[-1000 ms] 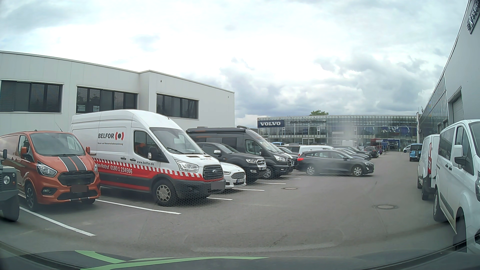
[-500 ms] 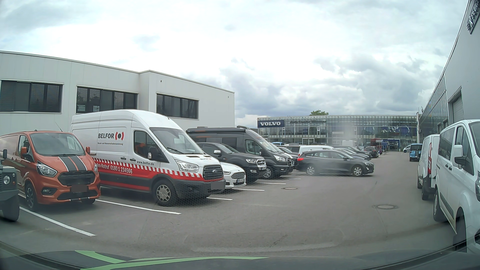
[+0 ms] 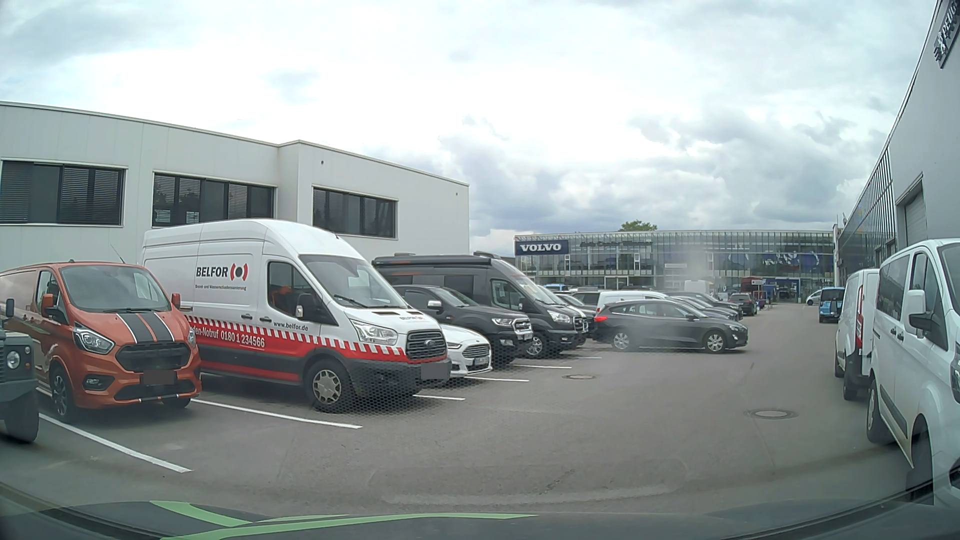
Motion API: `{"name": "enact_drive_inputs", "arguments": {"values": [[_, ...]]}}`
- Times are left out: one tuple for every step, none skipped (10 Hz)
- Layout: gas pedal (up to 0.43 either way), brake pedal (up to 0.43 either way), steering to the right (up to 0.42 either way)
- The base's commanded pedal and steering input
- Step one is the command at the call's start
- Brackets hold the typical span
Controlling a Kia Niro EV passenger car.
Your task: Follow the waypoints while adhering to traffic rules and regulations
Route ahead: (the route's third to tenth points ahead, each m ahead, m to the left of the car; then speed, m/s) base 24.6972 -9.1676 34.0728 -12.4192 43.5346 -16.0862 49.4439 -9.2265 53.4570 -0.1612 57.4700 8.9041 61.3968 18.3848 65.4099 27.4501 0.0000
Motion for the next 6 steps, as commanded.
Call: {"name": "enact_drive_inputs", "arguments": {"values": [[0.0, 0.524, -0.61], [0.0, 0.524, -0.61], [0.0, 0.524, -0.61], [0.0, 0.524, -0.61], [0.0, 0.524, -0.61], [0.0, 0.524, -0.611]]}}
